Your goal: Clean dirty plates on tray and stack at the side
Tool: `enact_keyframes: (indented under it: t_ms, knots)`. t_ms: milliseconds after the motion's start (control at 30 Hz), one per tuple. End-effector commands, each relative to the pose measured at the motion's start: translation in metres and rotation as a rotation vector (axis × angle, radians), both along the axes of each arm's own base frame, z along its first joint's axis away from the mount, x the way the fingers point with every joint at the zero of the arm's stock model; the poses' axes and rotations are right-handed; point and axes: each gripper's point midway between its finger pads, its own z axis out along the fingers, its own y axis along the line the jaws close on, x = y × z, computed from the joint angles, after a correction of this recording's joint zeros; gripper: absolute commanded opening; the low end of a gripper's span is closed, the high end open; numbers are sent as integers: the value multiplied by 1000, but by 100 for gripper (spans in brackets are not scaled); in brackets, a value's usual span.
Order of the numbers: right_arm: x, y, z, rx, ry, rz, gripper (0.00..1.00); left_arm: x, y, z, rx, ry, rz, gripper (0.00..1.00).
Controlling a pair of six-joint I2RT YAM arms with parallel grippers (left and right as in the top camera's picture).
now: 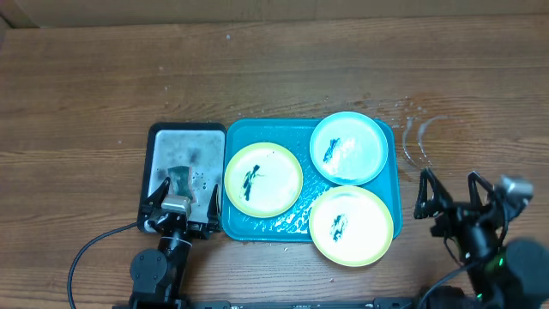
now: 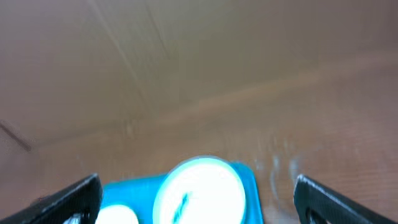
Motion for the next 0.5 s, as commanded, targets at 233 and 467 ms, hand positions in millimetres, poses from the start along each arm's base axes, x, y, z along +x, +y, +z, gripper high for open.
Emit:
enact_keyframes:
  t_ms: [233, 467]
  knots:
    - [19, 24, -21, 94, 499, 136, 100, 0, 2, 0, 8, -6, 6, 100]
    - [14, 25, -87, 154, 932, 117, 100, 0, 2, 0, 8, -6, 6, 100]
